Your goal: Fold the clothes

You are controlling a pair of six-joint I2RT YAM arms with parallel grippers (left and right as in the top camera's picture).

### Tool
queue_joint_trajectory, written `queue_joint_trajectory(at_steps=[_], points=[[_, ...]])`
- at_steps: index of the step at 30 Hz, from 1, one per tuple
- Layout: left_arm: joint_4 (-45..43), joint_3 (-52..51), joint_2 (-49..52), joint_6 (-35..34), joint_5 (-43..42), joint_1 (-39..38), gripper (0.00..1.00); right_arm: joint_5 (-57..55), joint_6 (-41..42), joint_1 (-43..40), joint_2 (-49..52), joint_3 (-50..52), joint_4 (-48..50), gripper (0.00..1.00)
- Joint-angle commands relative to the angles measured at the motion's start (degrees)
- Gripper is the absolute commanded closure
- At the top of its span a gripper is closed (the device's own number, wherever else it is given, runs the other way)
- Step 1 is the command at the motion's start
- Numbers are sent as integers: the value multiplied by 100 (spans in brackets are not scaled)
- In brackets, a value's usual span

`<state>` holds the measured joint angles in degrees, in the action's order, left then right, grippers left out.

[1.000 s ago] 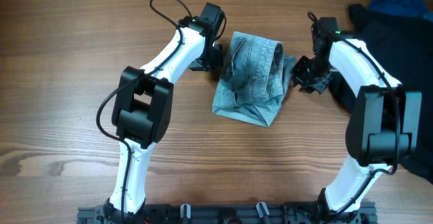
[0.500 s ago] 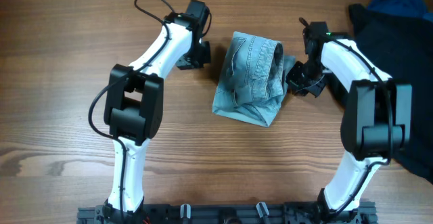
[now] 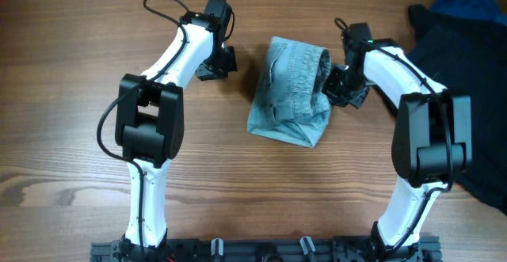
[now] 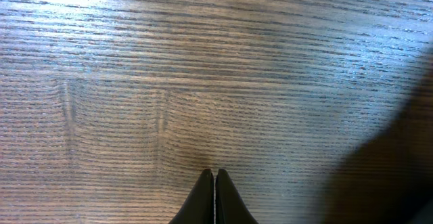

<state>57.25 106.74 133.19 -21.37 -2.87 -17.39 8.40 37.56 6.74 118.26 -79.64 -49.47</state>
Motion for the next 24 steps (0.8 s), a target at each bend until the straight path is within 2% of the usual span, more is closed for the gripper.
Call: queue_joint_trajectory(at_steps=[1,12,16,24], points=[[22,85,42,-55,37,81,96,481,-387,278,162,48,358,95],[-48,85,42,-55,42,111,96,990,-1934,643,162,48,1222,95],[-87,85,42,-57,37,155,96,1163,-2002,654,160,48,1399,95],[-90,85,42,-57,37,291,96,2616,-2435,660,160,48,2006,92]])
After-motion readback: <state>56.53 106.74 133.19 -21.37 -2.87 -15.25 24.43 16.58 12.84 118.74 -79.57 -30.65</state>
